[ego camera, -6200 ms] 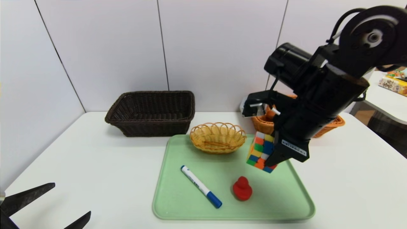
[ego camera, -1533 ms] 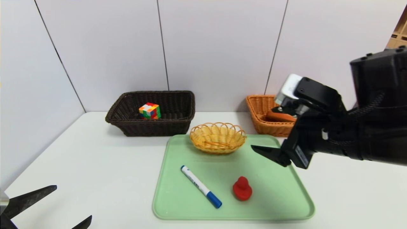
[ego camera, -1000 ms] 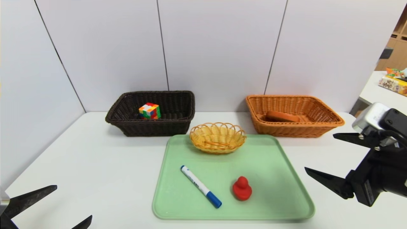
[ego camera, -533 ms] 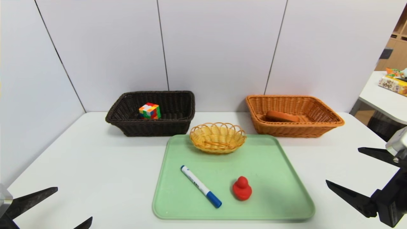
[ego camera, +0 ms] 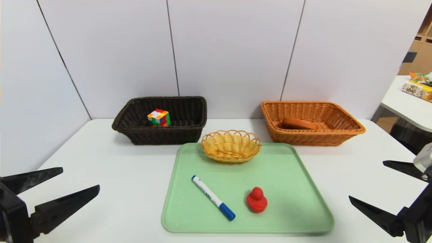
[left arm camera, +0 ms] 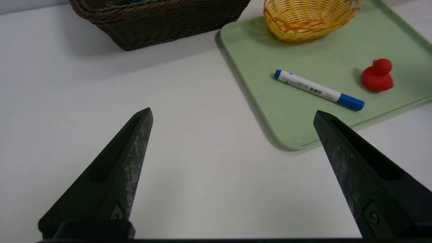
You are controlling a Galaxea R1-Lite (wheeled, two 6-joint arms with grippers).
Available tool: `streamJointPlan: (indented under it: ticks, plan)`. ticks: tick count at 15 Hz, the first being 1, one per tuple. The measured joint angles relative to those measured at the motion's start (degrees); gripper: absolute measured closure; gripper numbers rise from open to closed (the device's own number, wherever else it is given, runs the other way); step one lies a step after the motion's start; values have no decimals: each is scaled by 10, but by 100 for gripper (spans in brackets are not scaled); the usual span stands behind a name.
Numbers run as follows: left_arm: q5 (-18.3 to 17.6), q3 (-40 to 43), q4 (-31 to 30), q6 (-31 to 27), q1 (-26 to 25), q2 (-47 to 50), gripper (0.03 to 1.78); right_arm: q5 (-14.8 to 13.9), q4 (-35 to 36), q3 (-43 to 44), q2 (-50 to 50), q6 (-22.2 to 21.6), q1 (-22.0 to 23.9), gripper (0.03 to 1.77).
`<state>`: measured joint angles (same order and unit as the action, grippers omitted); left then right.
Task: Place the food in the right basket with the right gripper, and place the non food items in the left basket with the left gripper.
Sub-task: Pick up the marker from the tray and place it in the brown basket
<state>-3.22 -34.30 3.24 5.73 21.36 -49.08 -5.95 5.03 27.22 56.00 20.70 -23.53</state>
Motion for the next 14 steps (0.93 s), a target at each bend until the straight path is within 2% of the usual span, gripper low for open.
streamJointPlan:
  ticks: [2, 3, 5, 7, 10, 14]
  plan:
    - [0, -45, 40, 55, 37, -28, 12, 0, -2, -3, -4, -1, 0, 11]
    - [1, -58, 42, 57, 55, -40, 12, 0, -2, -6, -8, -1, 0, 11]
    - [2, -84, 41, 25, 92, -67, 12, 0, -2, -11, -14, -1, 1, 11]
    - [-1, -113, 40, -17, 108, -97, 12, 0, -1, -13, -16, -2, 0, 11]
    - [-7, -145, 38, -80, 115, -145, 12, 0, 0, -17, -19, -1, 0, 11]
    - [-41, -151, 15, -157, 120, -193, 12, 0, -1, -19, -22, -1, -1, 11]
